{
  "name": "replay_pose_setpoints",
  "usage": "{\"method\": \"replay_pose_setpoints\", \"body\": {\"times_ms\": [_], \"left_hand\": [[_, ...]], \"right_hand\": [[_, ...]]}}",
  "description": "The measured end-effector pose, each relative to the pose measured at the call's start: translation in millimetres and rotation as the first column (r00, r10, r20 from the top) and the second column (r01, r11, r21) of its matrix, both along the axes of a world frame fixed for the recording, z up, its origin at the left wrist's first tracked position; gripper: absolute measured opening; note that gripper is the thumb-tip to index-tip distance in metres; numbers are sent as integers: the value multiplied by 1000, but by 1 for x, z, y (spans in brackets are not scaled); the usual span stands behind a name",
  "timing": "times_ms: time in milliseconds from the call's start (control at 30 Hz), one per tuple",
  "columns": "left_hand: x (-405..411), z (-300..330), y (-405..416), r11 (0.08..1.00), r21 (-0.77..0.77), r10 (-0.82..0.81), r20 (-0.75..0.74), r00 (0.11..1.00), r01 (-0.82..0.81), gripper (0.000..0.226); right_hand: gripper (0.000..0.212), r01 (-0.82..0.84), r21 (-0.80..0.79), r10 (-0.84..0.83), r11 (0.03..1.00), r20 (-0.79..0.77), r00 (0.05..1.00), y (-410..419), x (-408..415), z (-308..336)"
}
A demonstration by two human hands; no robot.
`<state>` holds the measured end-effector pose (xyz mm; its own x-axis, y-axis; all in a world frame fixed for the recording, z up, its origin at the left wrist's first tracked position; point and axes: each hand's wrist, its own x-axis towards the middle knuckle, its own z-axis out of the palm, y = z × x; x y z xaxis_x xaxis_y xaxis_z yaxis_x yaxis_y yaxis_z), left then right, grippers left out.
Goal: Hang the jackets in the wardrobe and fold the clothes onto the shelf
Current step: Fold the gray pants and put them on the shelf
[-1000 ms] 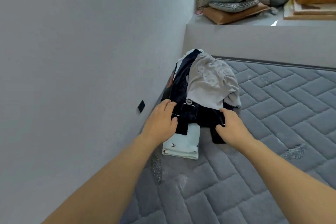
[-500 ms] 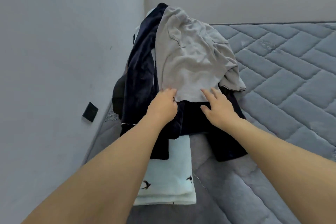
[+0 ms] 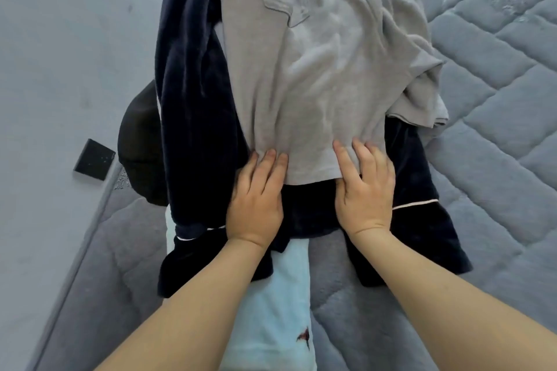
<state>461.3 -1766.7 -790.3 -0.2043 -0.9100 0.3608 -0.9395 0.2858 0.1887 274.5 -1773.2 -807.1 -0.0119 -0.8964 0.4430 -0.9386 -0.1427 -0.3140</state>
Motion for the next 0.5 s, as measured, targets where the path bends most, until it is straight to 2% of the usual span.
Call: {"method": "replay_pose_setpoints", "body": {"times_ms": [400, 500], "left_hand": [[1, -14, -4, 975, -223, -1, 75, 997, 18, 45], [0, -13, 0, 965, -261, -13, 50, 999, 26, 45]], "right_hand": [[52, -17, -24, 17, 1000, 0, 1000, -1, -2, -1], [48, -87, 36, 83, 996, 83, 993, 1, -9, 9]]}}
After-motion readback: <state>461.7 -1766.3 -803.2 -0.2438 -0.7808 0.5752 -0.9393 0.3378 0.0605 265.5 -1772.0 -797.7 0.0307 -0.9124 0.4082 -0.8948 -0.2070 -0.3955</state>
